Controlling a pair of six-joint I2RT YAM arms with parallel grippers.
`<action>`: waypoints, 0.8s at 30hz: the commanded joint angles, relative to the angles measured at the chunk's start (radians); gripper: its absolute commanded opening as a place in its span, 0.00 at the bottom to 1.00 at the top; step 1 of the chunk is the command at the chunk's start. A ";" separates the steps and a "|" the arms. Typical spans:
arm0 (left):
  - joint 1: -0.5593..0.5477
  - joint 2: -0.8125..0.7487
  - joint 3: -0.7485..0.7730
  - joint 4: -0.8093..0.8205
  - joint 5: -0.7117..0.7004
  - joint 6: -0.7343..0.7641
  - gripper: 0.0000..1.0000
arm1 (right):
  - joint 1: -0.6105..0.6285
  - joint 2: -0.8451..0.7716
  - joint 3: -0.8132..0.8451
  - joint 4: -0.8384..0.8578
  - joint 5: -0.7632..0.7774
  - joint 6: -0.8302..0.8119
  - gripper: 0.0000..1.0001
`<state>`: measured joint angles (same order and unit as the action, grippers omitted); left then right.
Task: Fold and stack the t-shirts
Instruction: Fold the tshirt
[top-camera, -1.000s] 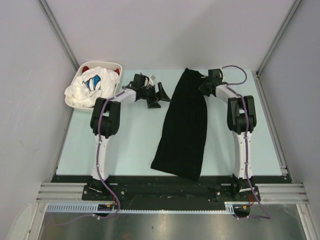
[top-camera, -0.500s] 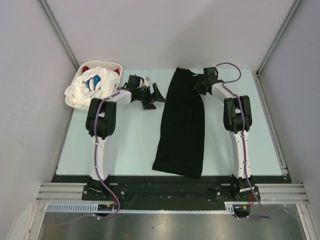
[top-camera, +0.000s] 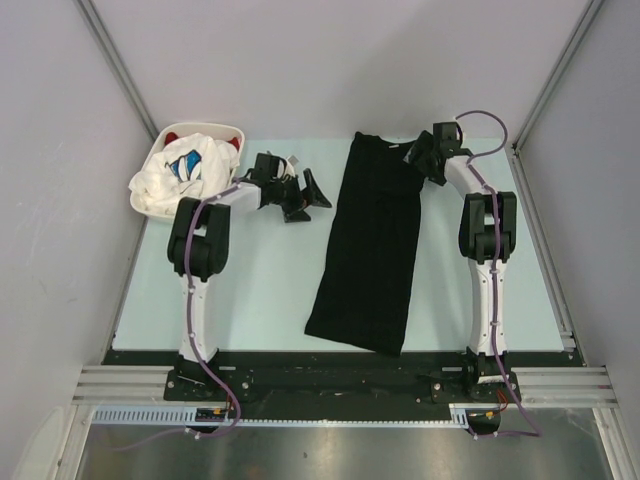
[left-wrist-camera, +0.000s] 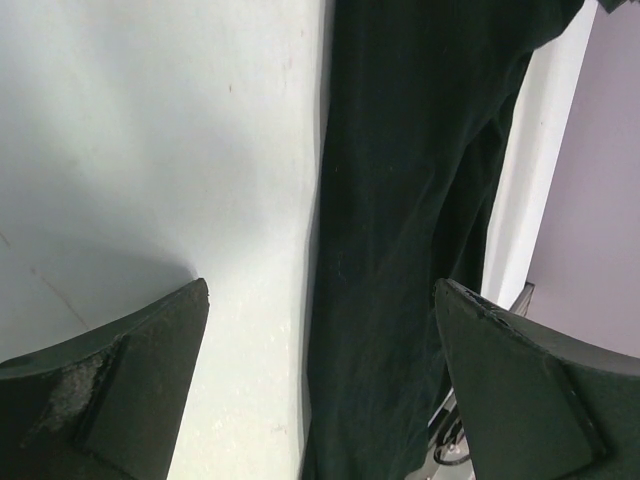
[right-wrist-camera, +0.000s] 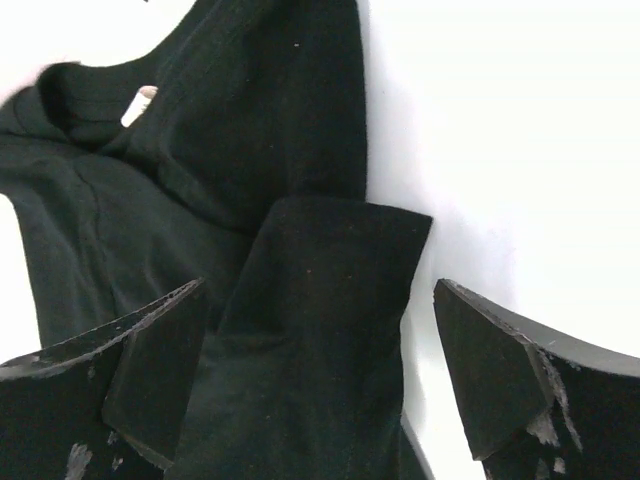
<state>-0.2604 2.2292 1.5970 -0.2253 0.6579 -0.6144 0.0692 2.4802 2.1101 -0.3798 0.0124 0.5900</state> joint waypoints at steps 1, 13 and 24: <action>0.000 -0.134 -0.067 0.033 -0.018 -0.021 1.00 | 0.006 -0.013 0.028 -0.048 0.070 -0.076 1.00; -0.062 -0.612 -0.616 0.069 -0.150 -0.016 1.00 | 0.116 -0.709 -0.765 0.010 0.164 -0.026 1.00; -0.312 -0.937 -1.069 0.173 -0.201 -0.093 1.00 | 0.556 -1.309 -1.417 -0.096 0.213 0.262 1.00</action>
<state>-0.5167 1.3853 0.6346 -0.1356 0.4946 -0.6563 0.5201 1.2896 0.8261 -0.4026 0.1772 0.6903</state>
